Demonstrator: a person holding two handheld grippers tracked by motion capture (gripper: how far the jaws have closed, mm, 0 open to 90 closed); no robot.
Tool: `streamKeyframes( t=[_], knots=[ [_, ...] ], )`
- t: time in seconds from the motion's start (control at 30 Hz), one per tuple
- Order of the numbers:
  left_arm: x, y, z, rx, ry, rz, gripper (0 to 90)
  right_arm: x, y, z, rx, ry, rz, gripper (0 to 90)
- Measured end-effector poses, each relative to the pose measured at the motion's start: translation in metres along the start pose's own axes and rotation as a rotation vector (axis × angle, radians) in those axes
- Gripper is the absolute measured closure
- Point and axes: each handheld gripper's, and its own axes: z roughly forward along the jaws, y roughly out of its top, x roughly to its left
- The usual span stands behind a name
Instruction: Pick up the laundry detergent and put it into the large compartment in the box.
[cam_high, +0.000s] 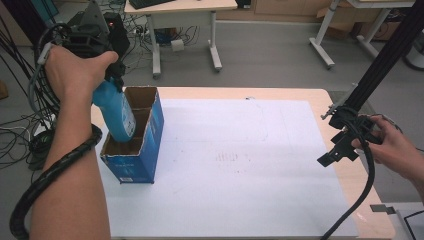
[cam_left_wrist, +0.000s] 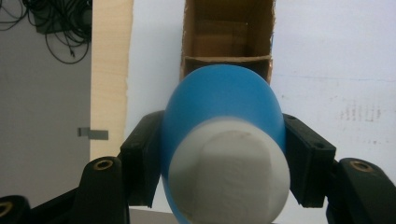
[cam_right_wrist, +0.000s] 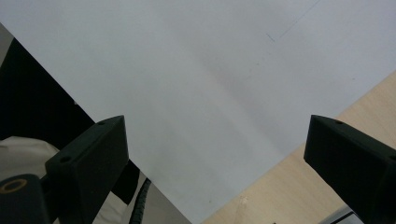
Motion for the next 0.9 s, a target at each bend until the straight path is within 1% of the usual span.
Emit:
streamKeyframes(
  t=[0.03, 0.23, 0.27, 0.3, 0.43, 0.73, 0.9],
  knots=[
    [-0.001, 0.001, 0.004, 0.010, 0.003, 0.006, 38.5, 0.000, 0.000, 0.000, -0.002, -0.001, -0.002, 6.2],
    [-0.003, 0.000, 0.018, 0.018, 0.005, 0.013, 38.4, 0.000, 0.000, 0.000, -0.001, 0.001, -0.002, 6.1],
    [-0.002, -0.001, 0.024, 0.021, 0.002, 0.012, 38.4, 0.001, 0.001, 0.000, 0.000, 0.000, 0.000, 6.2],
    [-0.002, -0.001, 0.024, 0.021, 0.002, 0.012, 38.5, 0.001, 0.001, 0.000, 0.000, 0.000, 0.000, 6.2],
    [-0.003, -0.002, 0.033, 0.026, 0.004, 0.013, 38.4, 0.001, 0.002, 0.000, -0.001, 0.002, -0.006, 6.2],
    [-0.005, -0.003, 0.057, 0.048, -0.006, 0.024, 38.4, 0.000, 0.002, 0.001, 0.000, 0.008, -0.008, 6.1],
    [-0.008, -0.004, 0.069, 0.060, 0.001, 0.031, 38.4, -0.001, 0.001, 0.001, -0.002, 0.013, -0.009, 6.2]
  ],
)
